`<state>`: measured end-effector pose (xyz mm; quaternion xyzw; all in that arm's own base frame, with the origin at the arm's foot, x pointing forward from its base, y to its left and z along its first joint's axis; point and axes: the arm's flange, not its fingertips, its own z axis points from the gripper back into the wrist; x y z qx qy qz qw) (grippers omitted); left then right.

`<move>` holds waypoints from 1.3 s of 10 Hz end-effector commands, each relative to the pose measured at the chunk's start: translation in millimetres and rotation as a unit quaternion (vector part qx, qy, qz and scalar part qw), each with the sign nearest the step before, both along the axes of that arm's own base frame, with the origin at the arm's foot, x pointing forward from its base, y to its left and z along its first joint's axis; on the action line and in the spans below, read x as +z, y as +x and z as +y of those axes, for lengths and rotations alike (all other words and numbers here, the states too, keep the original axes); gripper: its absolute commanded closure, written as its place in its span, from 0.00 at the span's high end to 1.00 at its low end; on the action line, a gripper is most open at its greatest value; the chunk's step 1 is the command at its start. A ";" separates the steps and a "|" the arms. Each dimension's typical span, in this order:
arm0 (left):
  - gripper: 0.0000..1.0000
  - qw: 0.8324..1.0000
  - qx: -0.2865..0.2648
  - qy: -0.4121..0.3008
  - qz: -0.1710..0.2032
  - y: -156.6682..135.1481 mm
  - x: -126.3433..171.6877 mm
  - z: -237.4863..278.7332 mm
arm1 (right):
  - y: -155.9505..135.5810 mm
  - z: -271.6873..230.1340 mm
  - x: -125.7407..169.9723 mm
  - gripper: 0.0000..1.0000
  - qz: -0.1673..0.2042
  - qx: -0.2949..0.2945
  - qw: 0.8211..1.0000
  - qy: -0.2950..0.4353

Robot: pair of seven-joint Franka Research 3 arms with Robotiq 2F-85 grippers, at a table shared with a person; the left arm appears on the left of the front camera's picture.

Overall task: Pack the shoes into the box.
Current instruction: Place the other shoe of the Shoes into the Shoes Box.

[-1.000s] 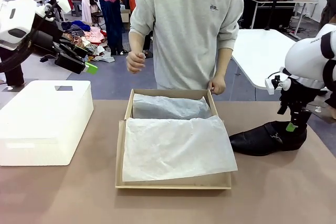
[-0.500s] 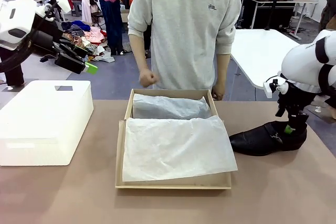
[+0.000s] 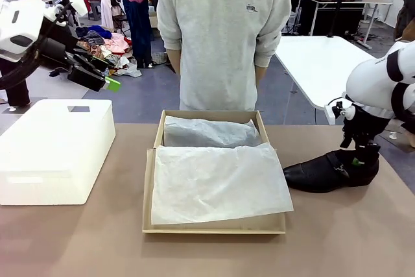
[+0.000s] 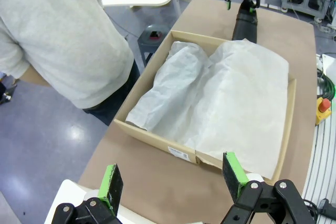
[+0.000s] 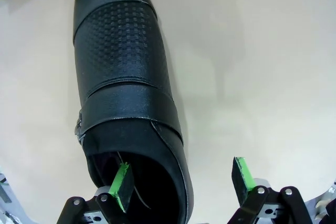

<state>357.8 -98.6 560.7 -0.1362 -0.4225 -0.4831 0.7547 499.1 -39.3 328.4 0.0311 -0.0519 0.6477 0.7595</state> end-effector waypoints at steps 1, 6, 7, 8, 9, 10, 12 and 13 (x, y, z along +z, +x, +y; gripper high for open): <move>1.00 1.000 -0.006 -0.004 0.001 0.8 -0.5 0.9 | -0.1 -3.0 -4.9 0.79 -0.002 0.008 1.000 0.024; 1.00 1.000 -0.006 -0.004 0.001 0.8 -0.5 0.9 | -0.4 -4.7 -3.1 0.00 0.012 0.006 0.999 0.029; 1.00 1.000 -0.006 -0.004 0.001 0.8 -0.5 0.9 | -0.7 -6.0 -2.1 0.00 0.015 0.005 0.999 0.031; 1.00 1.000 -0.006 -0.004 0.001 0.8 -0.5 0.9 | -1.1 -7.0 -1.2 0.00 0.016 0.004 0.999 0.032; 1.00 1.000 -0.006 -0.004 0.001 0.8 -0.5 0.9 | -1.4 -8.2 -0.8 0.00 0.017 0.005 0.999 0.031; 1.00 1.000 -0.006 -0.004 0.001 0.8 -0.5 0.9 | -1.1 -9.8 0.8 0.00 0.020 0.003 0.999 0.029; 1.00 1.000 -0.006 -0.004 0.001 0.8 -0.5 0.9 | -1.0 -13.4 5.3 0.00 0.018 -0.003 0.999 0.029; 1.00 1.000 -0.006 -0.004 0.001 0.8 -0.5 0.9 | 0.9 -18.0 7.2 0.00 0.013 -0.027 0.999 0.032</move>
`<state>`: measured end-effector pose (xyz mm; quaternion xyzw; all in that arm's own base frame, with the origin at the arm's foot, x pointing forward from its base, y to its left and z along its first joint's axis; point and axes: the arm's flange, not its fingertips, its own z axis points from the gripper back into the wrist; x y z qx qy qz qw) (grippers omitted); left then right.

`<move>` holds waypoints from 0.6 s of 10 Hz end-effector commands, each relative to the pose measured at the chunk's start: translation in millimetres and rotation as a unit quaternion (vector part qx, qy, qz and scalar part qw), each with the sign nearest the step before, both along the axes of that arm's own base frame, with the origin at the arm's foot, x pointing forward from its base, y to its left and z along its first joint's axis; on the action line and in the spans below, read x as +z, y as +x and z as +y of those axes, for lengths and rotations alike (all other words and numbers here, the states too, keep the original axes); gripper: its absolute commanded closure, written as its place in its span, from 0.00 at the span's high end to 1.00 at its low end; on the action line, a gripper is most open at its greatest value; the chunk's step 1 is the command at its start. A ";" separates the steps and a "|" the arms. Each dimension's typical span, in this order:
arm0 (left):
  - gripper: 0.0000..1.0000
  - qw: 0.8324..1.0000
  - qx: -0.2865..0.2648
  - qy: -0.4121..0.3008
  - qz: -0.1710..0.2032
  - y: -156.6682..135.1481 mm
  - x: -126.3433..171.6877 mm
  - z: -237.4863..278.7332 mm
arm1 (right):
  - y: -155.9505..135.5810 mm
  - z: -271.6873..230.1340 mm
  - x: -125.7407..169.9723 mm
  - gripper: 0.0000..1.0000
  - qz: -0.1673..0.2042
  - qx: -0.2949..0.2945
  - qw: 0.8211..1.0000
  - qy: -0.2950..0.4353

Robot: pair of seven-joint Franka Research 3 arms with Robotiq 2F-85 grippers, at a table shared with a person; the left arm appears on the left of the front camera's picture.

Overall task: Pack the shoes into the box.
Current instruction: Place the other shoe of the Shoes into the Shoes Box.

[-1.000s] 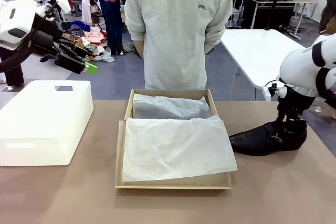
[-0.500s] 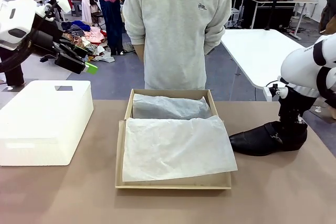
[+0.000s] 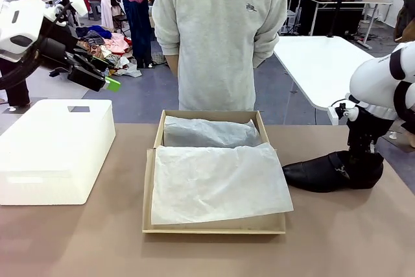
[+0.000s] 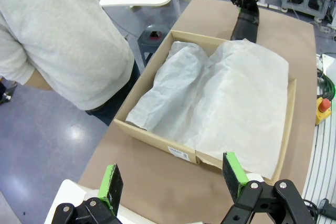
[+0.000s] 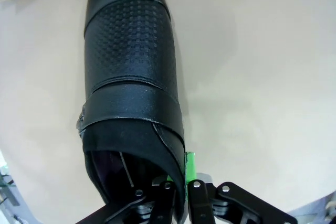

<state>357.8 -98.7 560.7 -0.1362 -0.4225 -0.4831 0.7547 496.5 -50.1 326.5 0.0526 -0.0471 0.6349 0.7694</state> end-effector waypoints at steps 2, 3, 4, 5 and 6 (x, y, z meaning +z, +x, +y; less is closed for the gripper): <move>1.00 1.000 -0.006 -0.004 0.001 0.8 -0.5 0.9 | 7.7 -13.6 28.5 0.00 0.013 -0.038 0.999 0.001; 1.00 1.000 -0.006 -0.004 0.001 0.8 -0.5 0.9 | 12.5 -14.9 43.8 0.00 0.025 -0.046 0.999 -0.009; 1.00 1.000 -0.006 -0.004 0.001 0.8 -0.5 0.9 | 17.9 -14.2 62.8 0.00 0.041 -0.065 0.997 -0.024; 1.00 1.000 -0.006 -0.004 0.001 0.8 -0.5 0.9 | 19.7 -11.4 81.1 0.00 0.037 -0.077 0.996 -0.018; 1.00 1.000 -0.006 -0.004 0.001 0.8 -0.5 0.9 | 19.5 -7.3 97.8 0.00 0.040 -0.095 0.995 -0.008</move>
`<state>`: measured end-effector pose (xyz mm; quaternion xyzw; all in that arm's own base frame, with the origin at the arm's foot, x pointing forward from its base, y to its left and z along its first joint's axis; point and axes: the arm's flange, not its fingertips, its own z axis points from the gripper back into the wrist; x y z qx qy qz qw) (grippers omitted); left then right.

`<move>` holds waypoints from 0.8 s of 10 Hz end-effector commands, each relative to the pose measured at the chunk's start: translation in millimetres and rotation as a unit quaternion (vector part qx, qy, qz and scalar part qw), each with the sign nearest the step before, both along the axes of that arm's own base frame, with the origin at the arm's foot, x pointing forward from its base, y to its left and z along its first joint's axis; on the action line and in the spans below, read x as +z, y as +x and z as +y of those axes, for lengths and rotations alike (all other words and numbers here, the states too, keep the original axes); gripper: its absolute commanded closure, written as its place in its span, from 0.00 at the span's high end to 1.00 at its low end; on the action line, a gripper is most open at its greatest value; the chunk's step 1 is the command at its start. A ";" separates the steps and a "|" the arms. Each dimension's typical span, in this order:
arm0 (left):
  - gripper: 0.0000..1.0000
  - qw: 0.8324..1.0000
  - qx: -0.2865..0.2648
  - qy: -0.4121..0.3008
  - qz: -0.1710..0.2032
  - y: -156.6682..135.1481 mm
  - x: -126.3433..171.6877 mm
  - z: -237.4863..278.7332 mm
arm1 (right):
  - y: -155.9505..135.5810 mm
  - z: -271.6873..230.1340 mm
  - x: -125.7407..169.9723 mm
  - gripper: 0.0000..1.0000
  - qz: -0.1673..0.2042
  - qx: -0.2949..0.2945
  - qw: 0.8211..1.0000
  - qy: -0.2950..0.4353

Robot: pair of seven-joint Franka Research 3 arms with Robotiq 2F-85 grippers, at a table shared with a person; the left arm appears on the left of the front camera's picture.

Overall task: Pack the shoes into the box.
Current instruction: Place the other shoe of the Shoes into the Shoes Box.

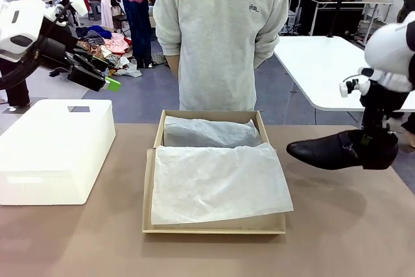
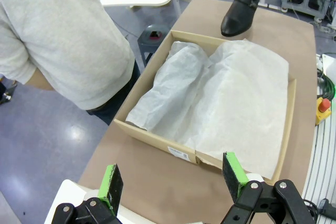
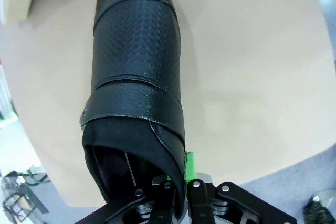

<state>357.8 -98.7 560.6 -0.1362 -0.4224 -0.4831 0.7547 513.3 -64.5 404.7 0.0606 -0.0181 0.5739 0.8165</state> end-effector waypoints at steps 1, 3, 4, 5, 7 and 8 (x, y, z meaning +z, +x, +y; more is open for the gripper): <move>1.00 1.000 -0.006 -0.004 0.000 0.8 -0.5 0.9 | 2.2 11.0 35.1 0.00 0.010 -0.051 0.999 0.009; 1.00 1.000 -0.006 -0.004 0.000 0.8 -0.5 0.9 | -2.3 22.2 65.6 0.00 0.004 -0.113 0.994 0.015; 1.00 1.000 -0.006 -0.004 0.000 0.8 -0.5 0.9 | -2.4 27.8 74.2 0.00 0.016 -0.137 0.990 0.036; 1.00 1.000 -0.006 -0.004 0.000 0.8 -0.5 0.9 | -3.2 32.0 78.3 0.00 0.002 -0.162 0.986 0.025; 1.00 1.000 -0.006 -0.004 0.000 0.8 -0.5 0.9 | -6.6 43.6 86.0 0.00 -0.010 -0.168 0.986 0.021; 1.00 1.000 -0.006 -0.004 0.000 0.8 -0.5 0.9 | -11.4 43.7 90.0 0.00 -0.027 -0.146 0.989 0.027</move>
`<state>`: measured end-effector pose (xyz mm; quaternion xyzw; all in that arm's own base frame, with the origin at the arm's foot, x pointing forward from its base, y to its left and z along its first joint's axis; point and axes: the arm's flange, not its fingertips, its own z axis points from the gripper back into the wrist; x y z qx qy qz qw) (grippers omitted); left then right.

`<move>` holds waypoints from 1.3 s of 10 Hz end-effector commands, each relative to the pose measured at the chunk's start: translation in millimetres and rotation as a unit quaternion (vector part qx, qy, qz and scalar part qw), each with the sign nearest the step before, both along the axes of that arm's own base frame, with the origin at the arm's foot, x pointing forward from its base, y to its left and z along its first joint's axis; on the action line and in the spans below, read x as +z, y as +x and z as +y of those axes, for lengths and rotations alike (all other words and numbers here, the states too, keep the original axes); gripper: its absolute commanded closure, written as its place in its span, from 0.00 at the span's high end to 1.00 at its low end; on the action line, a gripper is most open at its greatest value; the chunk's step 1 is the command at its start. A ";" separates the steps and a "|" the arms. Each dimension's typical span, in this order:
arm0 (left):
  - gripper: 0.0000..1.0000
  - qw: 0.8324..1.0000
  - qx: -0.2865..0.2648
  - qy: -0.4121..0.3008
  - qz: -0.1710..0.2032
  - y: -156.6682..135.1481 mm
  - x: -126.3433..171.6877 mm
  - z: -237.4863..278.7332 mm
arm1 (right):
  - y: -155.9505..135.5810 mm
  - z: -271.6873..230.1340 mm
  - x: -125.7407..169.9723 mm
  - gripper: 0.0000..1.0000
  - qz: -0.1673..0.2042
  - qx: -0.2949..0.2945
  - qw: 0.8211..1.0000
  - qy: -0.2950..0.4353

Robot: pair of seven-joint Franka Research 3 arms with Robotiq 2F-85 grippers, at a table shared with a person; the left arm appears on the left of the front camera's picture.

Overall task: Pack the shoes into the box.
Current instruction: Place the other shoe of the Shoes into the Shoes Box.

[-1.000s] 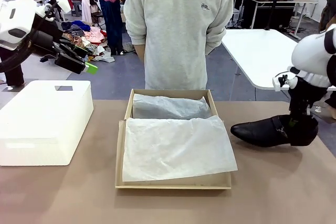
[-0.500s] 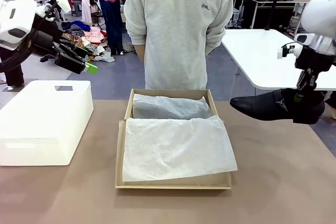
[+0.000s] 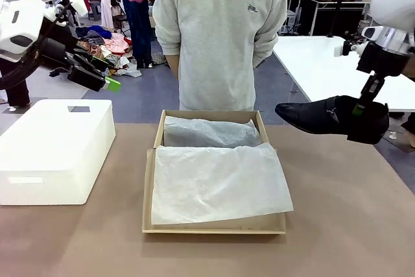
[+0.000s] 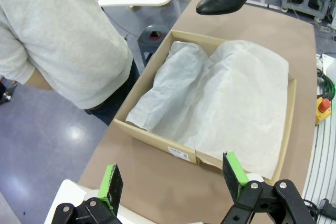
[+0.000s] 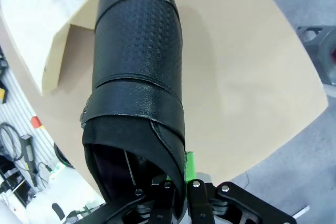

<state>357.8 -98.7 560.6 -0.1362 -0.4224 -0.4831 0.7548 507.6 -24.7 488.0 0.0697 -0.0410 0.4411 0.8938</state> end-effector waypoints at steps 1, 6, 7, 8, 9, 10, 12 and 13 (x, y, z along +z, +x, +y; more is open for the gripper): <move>1.00 1.000 -0.006 -0.005 0.000 0.7 -0.5 0.9 | 0.2 -5.6 -4.1 0.00 0.008 -0.004 1.000 0.001; 1.00 1.000 -0.006 -0.005 0.000 0.7 -0.5 0.9 | 0.2 -5.6 -4.1 0.00 0.008 -0.004 1.000 0.001; 1.00 1.000 -0.006 -0.005 0.000 0.7 -0.5 0.9 | 1.1 -5.7 -9.2 0.00 0.010 -0.004 1.000 0.000; 1.00 1.000 -0.006 -0.005 0.000 0.7 -0.5 0.9 | 2.0 9.1 4.4 0.00 0.002 -0.048 0.999 0.007; 1.00 1.000 -0.006 -0.005 0.000 0.7 -0.5 0.9 | -0.5 22.7 19.5 0.00 0.003 -0.105 0.994 0.013; 1.00 1.000 -0.006 -0.005 0.000 0.7 -0.5 0.9 | -5.8 37.2 33.7 0.00 0.005 -0.145 0.989 0.027; 1.00 1.000 -0.006 -0.005 0.000 0.7 -0.5 0.9 | -15.8 64.9 45.8 0.00 0.009 -0.215 0.976 0.026; 1.00 1.000 -0.006 -0.005 0.000 0.7 -0.5 0.9 | -17.2 80.7 45.4 0.00 -0.002 -0.262 0.965 0.021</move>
